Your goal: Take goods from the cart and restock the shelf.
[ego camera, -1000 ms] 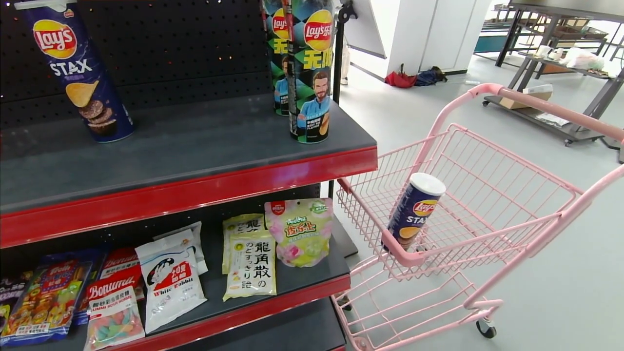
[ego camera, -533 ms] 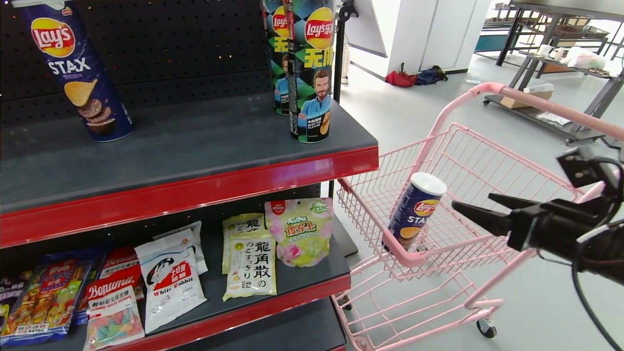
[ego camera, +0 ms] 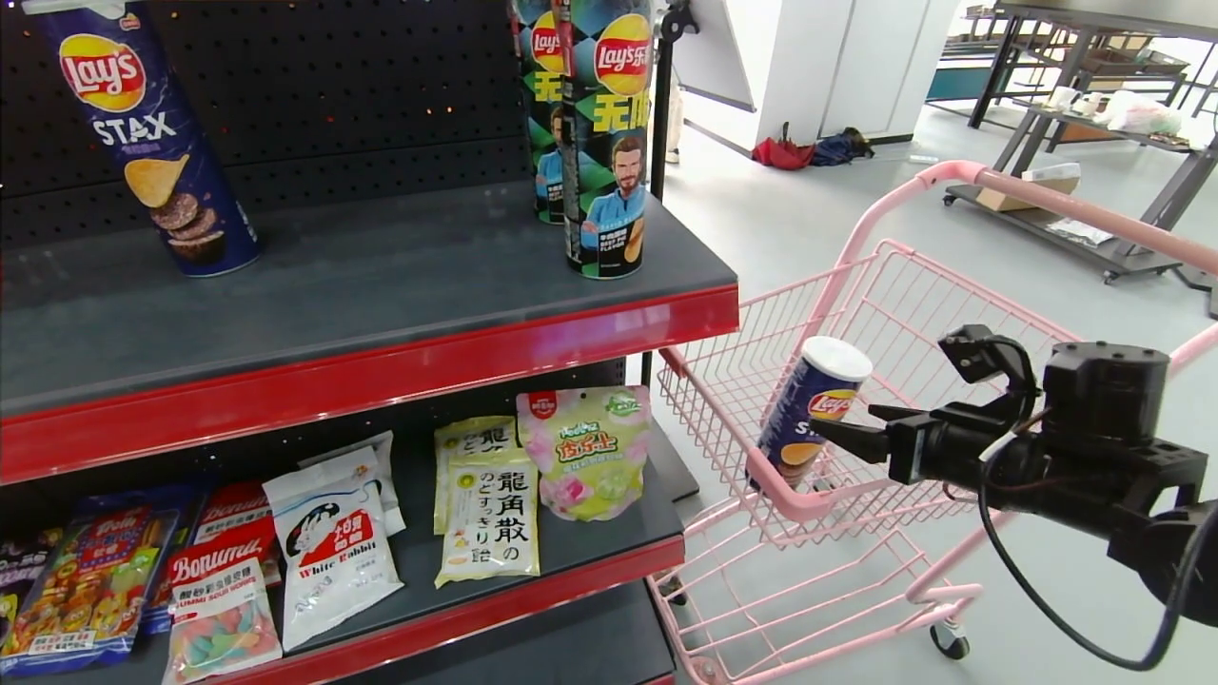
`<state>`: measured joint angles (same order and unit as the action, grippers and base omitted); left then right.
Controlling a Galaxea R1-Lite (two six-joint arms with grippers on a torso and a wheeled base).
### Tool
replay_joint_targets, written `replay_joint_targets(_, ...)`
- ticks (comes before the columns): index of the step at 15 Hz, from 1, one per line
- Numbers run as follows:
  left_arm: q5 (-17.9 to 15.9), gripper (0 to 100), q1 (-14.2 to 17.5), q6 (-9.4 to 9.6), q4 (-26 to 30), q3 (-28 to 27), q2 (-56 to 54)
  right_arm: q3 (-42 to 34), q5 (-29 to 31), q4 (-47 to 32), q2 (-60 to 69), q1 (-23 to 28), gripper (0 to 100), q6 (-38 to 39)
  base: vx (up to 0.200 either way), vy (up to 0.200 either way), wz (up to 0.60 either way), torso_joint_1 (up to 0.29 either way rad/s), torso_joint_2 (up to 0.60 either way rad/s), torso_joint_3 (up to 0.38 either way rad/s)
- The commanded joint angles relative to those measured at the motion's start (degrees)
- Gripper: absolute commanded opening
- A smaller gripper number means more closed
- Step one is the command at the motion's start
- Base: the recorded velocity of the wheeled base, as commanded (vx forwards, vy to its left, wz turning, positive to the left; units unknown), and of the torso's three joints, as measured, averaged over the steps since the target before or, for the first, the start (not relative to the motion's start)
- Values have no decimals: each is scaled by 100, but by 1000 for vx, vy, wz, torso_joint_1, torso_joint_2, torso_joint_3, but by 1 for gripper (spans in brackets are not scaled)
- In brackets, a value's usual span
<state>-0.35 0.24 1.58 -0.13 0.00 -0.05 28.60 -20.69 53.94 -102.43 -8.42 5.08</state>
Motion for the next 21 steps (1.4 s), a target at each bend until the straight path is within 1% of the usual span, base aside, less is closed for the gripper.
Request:
replay_joint_targets(1, 0, 100, 2, 0, -4, 0, 5, 304, 12, 20, -577, 16, 100, -7, 0, 0, 0, 0, 0, 0)
replay_joint_targets(2, 0, 100, 2, 0, -4, 0, 5, 304, 12, 20, -577, 16, 100, -7, 0, 0, 0, 0, 0, 0)
replay_joint_targets(3, 0, 100, 2, 0, 5, 0, 5, 612, 38, 292, -999, 60, 100, 1, 0, 0, 0, 0, 0, 0)
replay_joint_targets(7, 0, 100, 2, 0, 5, 0, 5, 831, 82, 582, -1473, 51, 100, 37, 0, 0, 0, 0, 0, 0)
replay_joint_targets(13, 0, 100, 2, 0, 5, 0, 5, 1306, 100, 600, -1737, 60, 100, 151, 0, 0, 0, 0, 0, 0)
replay_joint_targets(15, 0, 100, 2, -9, 5, 0, 5, 1368, 232, 600, -1790, 25, 100, 160, 0, 0, 0, 0, 0, 0)
replay_joint_targets(16, 0, 100, 2, -9, 5, 0, 5, 1394, 258, 600, -1790, 16, 0, 177, 0, 0, 0, 0, 0, 0)
replay_joint_targets(20, 0, 100, 2, 0, 5, 0, 5, 1403, 276, 600, -1798, -28, 0, 186, 0, 0, 0, 0, 0, 0)
replay_joint_targets(21, 0, 100, 2, 0, 5, 0, 5, 1508, 293, 600, -1711, -10, 0, 177, 0, 0, 0, 0, 0, 0)
